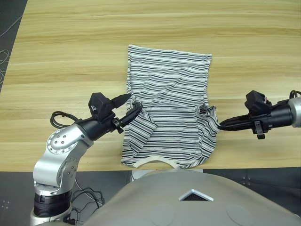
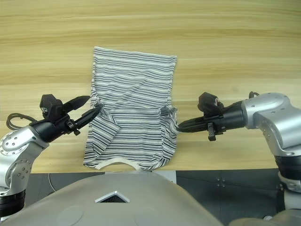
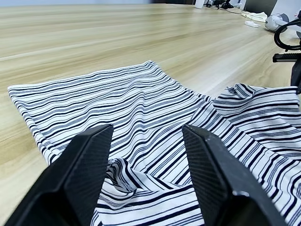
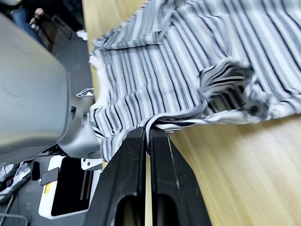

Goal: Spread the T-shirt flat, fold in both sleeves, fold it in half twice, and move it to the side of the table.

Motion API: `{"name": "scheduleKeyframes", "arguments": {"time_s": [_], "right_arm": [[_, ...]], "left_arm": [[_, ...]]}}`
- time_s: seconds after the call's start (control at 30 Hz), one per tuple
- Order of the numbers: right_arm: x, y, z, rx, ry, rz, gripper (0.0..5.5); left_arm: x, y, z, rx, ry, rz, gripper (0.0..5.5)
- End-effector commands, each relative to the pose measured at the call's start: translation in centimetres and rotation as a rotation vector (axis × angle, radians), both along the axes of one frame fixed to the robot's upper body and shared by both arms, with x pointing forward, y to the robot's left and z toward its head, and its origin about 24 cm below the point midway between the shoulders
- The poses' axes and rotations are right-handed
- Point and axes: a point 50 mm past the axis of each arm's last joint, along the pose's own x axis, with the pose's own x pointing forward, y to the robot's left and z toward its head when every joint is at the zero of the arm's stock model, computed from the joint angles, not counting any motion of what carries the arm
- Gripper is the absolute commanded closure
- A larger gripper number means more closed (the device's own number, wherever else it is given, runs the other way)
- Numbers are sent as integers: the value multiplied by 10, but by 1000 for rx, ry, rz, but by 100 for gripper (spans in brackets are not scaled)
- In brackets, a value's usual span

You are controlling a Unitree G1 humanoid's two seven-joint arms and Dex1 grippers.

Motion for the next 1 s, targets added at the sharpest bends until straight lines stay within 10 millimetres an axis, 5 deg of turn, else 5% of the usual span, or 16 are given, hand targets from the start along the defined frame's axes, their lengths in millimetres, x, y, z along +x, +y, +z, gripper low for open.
{"name": "scheduleKeyframes", "arguments": {"time_s": [0.03,0.67,0.9,1.0], "right_arm": [[-2,11,1,1,-17,44,537],[11,81,-53,40,-30,70,537],[12,89,-67,33,-18,65,537],[13,92,-68,35,-6,69,497]], "left_arm": [[2,-1,0,23,2,-16,275],[3,2,1,26,4,-34,275],[2,5,0,30,11,-41,275],[2,5,0,30,11,-43,275]]}}
